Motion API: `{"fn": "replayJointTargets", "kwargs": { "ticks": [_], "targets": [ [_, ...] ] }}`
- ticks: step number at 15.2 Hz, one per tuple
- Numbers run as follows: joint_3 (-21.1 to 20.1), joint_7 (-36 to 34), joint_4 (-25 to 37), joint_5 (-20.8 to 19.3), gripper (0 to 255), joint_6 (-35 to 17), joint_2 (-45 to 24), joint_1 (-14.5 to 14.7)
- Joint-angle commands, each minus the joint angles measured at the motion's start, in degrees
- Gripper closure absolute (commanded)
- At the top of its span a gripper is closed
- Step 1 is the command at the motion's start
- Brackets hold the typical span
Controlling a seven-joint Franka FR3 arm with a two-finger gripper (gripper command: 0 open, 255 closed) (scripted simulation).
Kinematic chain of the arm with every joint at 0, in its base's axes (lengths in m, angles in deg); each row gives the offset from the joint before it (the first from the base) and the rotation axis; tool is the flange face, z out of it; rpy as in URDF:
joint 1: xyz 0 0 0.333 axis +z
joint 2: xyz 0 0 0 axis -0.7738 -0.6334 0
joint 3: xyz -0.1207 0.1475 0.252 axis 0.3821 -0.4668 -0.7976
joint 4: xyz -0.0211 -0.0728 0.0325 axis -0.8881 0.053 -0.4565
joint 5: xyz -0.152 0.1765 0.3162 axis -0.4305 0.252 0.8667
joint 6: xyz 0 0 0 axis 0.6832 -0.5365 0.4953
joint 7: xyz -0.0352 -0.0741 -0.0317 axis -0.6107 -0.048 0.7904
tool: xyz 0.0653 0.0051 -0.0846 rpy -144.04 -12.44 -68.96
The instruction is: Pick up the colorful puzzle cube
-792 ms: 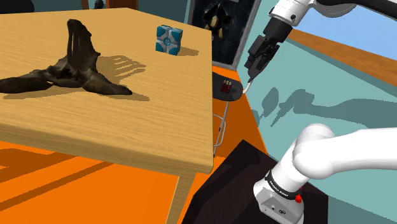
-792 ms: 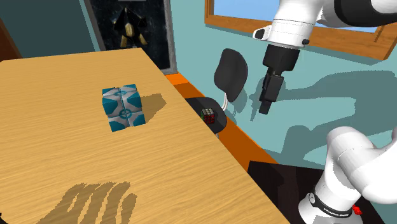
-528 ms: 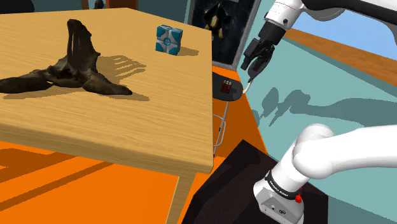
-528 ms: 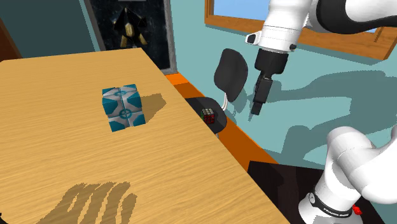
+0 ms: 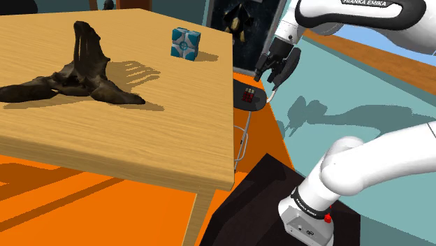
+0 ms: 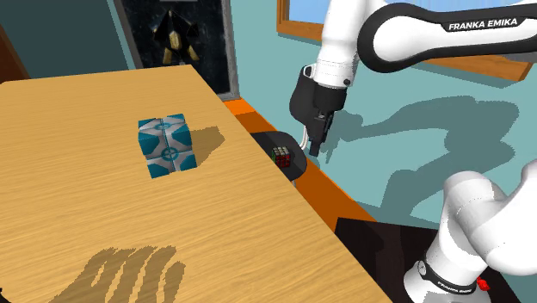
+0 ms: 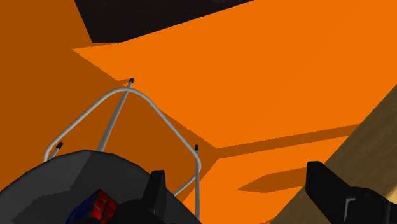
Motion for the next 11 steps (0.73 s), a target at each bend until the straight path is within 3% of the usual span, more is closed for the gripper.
{"fn": "replayJointTargets", "kwargs": {
  "ticks": [1, 11],
  "targets": [
    [1.39, 1.0, 1.03, -0.51, 0, -2.05, -3.61, -0.5],
    [7.82, 6.06, 8.63, -0.36, 0, -10.07, -22.21, -2.72]
  ]
}}
